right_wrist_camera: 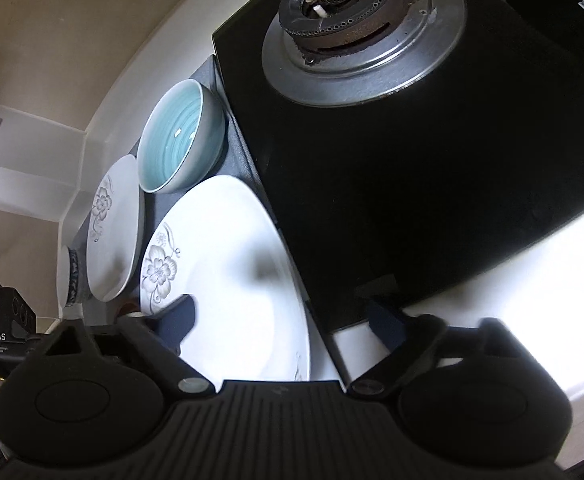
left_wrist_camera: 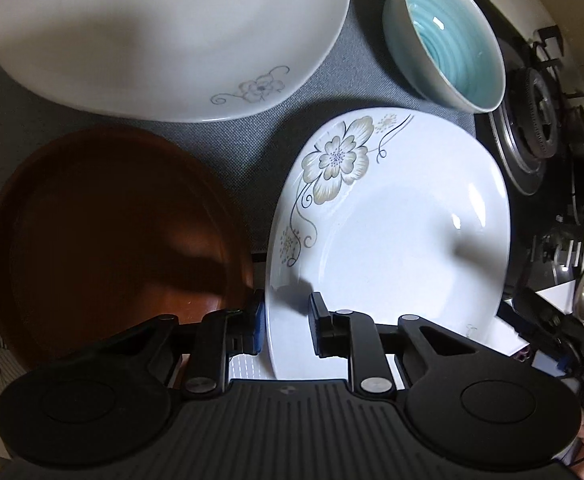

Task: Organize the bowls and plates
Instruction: 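Close the left gripper on the white floral square plate rim while the right gripper grips its other rim, then lift the white floral plate with both grippers toward the other white plate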

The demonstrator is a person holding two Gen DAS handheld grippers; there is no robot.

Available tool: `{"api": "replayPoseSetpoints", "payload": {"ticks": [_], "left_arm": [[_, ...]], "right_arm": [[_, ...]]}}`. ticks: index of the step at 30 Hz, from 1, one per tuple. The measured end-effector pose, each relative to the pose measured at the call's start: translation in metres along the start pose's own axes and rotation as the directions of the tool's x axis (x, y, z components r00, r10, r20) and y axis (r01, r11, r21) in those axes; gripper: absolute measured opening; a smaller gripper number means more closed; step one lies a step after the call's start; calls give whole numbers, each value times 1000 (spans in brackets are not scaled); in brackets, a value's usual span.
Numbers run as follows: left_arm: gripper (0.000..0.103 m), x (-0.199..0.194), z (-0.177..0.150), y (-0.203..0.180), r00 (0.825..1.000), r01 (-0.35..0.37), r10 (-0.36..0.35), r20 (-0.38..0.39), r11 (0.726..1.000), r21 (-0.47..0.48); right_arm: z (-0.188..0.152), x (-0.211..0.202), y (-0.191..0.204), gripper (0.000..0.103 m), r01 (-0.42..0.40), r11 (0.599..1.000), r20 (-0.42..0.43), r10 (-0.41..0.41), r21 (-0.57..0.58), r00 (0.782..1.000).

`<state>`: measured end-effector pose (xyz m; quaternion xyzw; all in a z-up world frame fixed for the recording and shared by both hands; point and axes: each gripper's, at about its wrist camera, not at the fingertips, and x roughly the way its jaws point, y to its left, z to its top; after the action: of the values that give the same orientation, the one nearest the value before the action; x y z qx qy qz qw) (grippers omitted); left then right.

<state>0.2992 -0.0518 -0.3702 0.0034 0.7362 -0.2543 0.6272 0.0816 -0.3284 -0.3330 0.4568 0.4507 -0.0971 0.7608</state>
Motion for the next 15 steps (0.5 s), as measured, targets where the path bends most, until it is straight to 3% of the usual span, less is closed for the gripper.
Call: {"api": "replayPoseSetpoints", "payload": {"ticks": [2,4,6,10,15], "left_arm": [[24,0,2,-1,1000,-1,1,3,1000,-1],[23,-1,0,0,1000,1,-1,15,1000,2],[22,-5,-5,0,999,-9,8,34,1000,26],[22,-10,-17,-6,998,-31,27,57,997,72],[22,-2,-21,-13,999,-21,16,47,993,116]], "right_arm": [[4,9,2,64,7,1000,-10,-7,-29,1000],[5,19,1,38,-14,999,-44,12,-41,999],[1,21,3,29,9,999,-35,-11,-51,999],[-13,13,13,21,73,986,-13,-76,-149,997],[-25,2,2,16,75,990,-14,-77,-119,997]]}}
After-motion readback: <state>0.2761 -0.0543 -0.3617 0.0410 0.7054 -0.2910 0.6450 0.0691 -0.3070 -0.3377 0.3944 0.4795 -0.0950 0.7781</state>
